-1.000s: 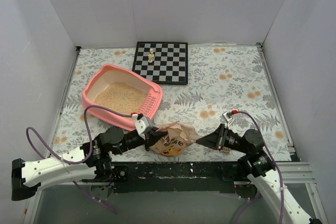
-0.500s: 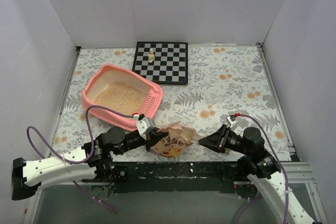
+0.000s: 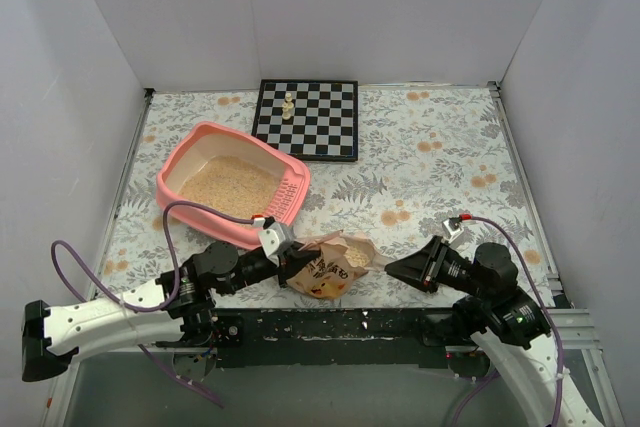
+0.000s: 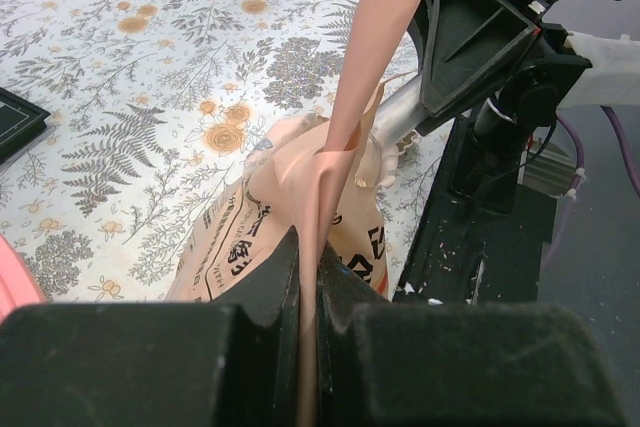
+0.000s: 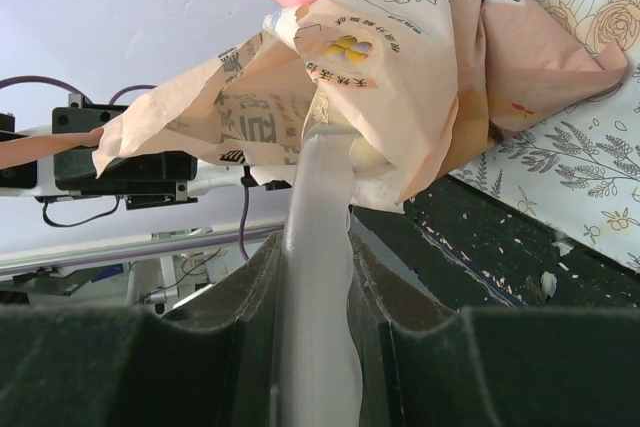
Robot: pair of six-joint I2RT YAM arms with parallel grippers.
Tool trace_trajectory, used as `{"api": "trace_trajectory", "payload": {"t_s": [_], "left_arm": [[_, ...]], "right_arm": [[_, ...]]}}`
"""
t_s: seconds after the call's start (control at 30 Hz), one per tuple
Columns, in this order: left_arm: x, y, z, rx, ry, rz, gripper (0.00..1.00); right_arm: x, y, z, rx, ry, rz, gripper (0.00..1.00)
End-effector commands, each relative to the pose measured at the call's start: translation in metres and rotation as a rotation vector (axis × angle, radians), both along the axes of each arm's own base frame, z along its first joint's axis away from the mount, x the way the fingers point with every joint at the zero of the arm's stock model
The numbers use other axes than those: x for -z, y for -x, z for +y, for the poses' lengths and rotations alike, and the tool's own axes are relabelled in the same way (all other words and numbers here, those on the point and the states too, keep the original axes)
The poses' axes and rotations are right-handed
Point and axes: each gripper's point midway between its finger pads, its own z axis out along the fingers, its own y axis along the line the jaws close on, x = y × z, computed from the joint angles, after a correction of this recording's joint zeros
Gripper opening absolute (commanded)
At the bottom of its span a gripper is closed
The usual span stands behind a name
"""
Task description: Fill the litter box with clean litter
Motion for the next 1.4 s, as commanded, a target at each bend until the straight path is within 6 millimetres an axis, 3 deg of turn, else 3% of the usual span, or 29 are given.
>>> {"api": "trace_trajectory", "payload": {"t_s": [0.0, 0.33, 0.7, 1.07, 1.37], "left_arm": [[-0.018, 0.000, 0.002, -0.003, 0.067, -0.021, 0.00], [-0.032, -0.007, 0.018, -0.078, 0.113, -0.036, 0.00], [-0.033, -0.016, 0.025, -0.135, 0.120, -0.039, 0.00], [-0.043, -0.022, 0.037, -0.193, 0.166, -0.053, 0.00], [-0.043, -0.023, 0.038, -0.199, 0.166, -0.053, 0.00]], "right_arm": [[-0.058, 0.018, -0.009, -0.001, -0.157, -0.268, 0.01], [-0.089, 0.026, -0.010, -0.024, -0.242, -0.354, 0.01], [-0.116, 0.043, -0.019, -0.024, -0.267, -0.402, 0.01], [-0.109, 0.054, -0.031, 0.008, -0.188, -0.353, 0.01], [-0.120, 0.060, -0.038, 0.038, -0.195, -0.361, 0.01]]}}
